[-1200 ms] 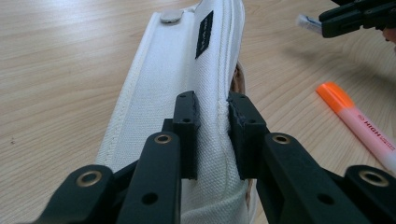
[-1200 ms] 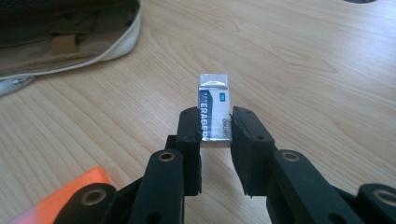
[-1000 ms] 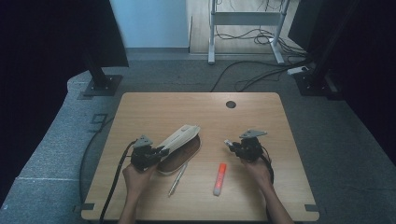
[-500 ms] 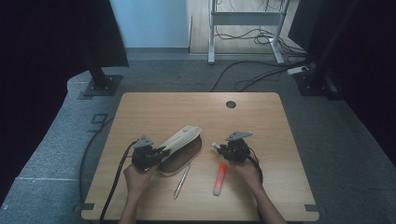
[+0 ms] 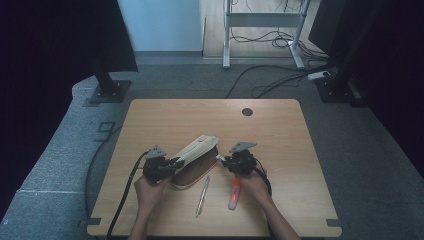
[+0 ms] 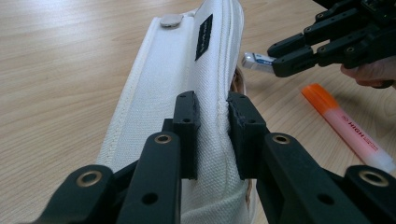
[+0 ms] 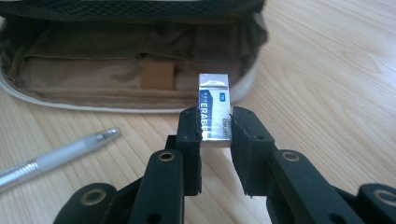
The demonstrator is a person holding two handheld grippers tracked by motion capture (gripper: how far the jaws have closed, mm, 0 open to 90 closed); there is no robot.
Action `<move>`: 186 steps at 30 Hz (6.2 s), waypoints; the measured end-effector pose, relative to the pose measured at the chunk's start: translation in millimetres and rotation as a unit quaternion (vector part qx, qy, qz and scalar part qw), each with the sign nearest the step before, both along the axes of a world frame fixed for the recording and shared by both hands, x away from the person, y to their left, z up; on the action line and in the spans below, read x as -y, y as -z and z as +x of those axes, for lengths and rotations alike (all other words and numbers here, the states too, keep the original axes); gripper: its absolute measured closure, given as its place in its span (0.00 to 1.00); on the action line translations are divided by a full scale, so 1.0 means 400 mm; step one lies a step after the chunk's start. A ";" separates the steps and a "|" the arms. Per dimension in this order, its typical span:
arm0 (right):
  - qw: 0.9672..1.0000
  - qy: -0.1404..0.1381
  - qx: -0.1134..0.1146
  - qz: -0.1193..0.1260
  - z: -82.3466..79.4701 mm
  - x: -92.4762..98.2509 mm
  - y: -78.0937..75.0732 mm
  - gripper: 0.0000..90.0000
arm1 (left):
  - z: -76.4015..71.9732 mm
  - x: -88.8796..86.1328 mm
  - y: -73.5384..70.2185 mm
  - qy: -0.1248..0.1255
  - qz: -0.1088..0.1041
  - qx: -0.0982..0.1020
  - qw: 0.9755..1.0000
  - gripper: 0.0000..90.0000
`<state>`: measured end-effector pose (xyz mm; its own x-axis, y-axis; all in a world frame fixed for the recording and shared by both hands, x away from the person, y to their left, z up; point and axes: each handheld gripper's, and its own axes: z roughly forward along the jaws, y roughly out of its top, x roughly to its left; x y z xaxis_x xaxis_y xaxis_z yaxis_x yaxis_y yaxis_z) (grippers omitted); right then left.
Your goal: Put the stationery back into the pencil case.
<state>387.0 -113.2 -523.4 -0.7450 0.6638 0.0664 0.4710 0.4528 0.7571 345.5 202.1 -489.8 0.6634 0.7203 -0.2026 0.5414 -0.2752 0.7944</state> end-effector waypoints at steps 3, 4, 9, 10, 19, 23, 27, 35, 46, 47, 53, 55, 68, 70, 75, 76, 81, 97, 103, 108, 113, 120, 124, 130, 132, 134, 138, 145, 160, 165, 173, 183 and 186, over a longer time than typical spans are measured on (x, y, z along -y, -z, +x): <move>1.000 -0.007 0.001 -0.001 0.000 -0.020 0.000 0.80 | 0.000 0.000 0.000 0.000 0.000 0.000 1.000 0.83; 1.000 -0.010 0.000 -0.002 0.000 -0.025 0.000 0.80 | 0.000 0.000 0.000 0.000 0.000 0.000 1.000 0.83; 1.000 -0.024 0.003 -0.002 0.002 -0.062 -0.001 0.80 | 0.000 0.002 0.001 0.001 0.000 0.000 1.000 0.83; 1.000 -0.026 0.003 -0.001 0.002 -0.070 -0.002 0.80 | 0.000 0.003 0.001 0.000 -0.001 0.001 1.000 0.83; 0.999 -0.046 0.005 0.000 0.003 -0.128 -0.006 0.80 | 0.000 0.003 0.001 0.001 -0.002 0.001 1.000 0.83; 0.998 -0.055 0.005 0.000 0.006 -0.153 -0.003 0.80 | 0.000 0.004 0.002 0.002 -0.002 0.001 1.000 0.83; 0.998 -0.060 0.002 0.002 0.008 -0.172 0.004 0.80 | 0.000 0.005 0.003 0.003 -0.003 0.001 1.000 0.83; 0.998 -0.068 0.003 -0.004 0.012 -0.213 0.019 0.80 | 0.001 0.006 0.004 0.005 -0.005 -0.001 1.000 0.83; 0.998 -0.067 0.009 -0.009 0.022 -0.243 0.030 0.80 | 0.000 0.015 0.006 0.011 -0.004 -0.002 1.000 0.83; 0.998 -0.066 0.010 -0.012 0.025 -0.246 0.032 0.80 | 0.000 0.016 0.005 0.012 -0.003 -0.002 1.000 0.83; 0.998 -0.066 0.010 -0.015 0.034 -0.261 0.040 0.80 | 0.000 0.017 0.005 0.012 -0.004 -0.001 1.000 0.83; 0.998 -0.064 0.011 -0.013 0.034 -0.265 0.042 0.79 | 0.000 0.016 0.004 0.011 -0.002 0.000 1.000 0.83; 0.997 -0.070 0.009 -0.017 0.030 -0.259 0.033 0.63 | 0.003 0.010 0.005 0.010 -0.001 0.001 1.000 0.82; 0.997 -0.070 0.011 -0.019 0.026 -0.256 0.028 0.61 | 0.003 0.010 0.005 0.009 0.000 0.001 1.000 0.82; 0.997 -0.067 0.018 -0.020 0.017 -0.238 0.010 0.56 | 0.005 0.005 0.005 0.008 0.001 0.002 1.000 0.82; 0.997 -0.065 0.022 -0.020 0.015 -0.229 0.004 0.55 | 0.005 0.005 0.005 0.008 0.001 0.002 1.000 0.82; 0.998 -0.058 0.029 -0.017 0.008 -0.198 -0.013 0.53 | 0.005 0.004 0.005 0.008 0.002 0.002 1.000 0.82; 0.999 -0.024 0.032 -0.012 -0.034 -0.088 -0.031 0.46 | 0.006 0.004 0.006 0.010 0.001 0.000 1.000 0.82; 0.999 -0.009 0.030 -0.010 -0.051 -0.049 -0.027 0.44 | 0.006 0.004 0.006 0.010 0.001 0.000 1.000 0.82; 1.000 -0.001 0.029 -0.012 -0.063 -0.021 -0.022 0.43 | 0.006 0.003 0.006 0.010 0.000 -0.001 1.000 0.82; 1.000 0.009 0.021 -0.011 -0.075 0.004 -0.013 0.40 | 0.006 0.004 0.006 0.010 0.001 -0.001 1.000 0.82; 1.000 0.017 0.011 -0.015 -0.091 0.026 -0.003 0.30 | 0.006 0.003 0.007 0.012 0.001 -0.002 1.000 0.82; 0.999 0.025 0.016 -0.024 -0.106 0.033 -0.003 0.25 | 0.006 0.004 0.006 0.012 0.002 -0.001 1.000 0.82; 0.999 0.039 0.015 -0.031 -0.128 0.048 0.008 0.19 | 0.006 0.004 0.007 0.012 0.002 -0.001 1.000 0.82; 0.999 0.039 0.008 -0.033 -0.136 0.051 0.014 0.18 | 0.006 0.004 0.007 0.012 0.002 -0.001 1.000 0.82; 0.999 0.037 0.001 -0.036 -0.144 0.054 0.022 0.17 | 0.006 0.004 0.007 0.012 0.002 -0.001 1.000 0.82; 0.999 0.039 -0.005 -0.036 -0.162 0.058 0.034 0.16 | 0.006 0.005 0.007 0.012 0.002 -0.001 1.000 0.82; 0.998 0.042 -0.008 -0.043 -0.188 0.060 0.057 0.15 | 0.005 0.005 0.007 0.012 0.002 -0.002 1.000 0.82; 0.998 0.025 -0.006 -0.049 -0.221 0.078 0.053 0.46 | 0.005 0.006 0.007 0.012 0.004 -0.001 1.000 0.82; 0.998 0.028 -0.008 -0.050 -0.228 0.090 0.050 0.55 | 0.005 0.005 0.007 0.012 0.003 -0.001 1.000 0.82; 0.998 0.022 -0.004 -0.059 -0.239 0.111 0.047 0.55 | 0.005 0.006 0.008 0.012 0.003 -0.001 1.000 0.82; 0.998 0.014 -0.017 -0.061 -0.264 0.133 0.042 0.66 | 0.004 0.007 0.008 0.012 0.004 0.000 1.000 0.81; 0.998 0.015 -0.018 -0.054 -0.266 0.143 0.044 0.71 | 0.003 0.007 0.008 0.012 0.004 0.000 1.000 0.81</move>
<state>280.4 -170.6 -540.8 -0.7226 0.6910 0.0199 0.5117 0.5153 0.6875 346.8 199.4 -493.1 0.6799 0.7063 -0.1972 0.5350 -0.2939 0.7921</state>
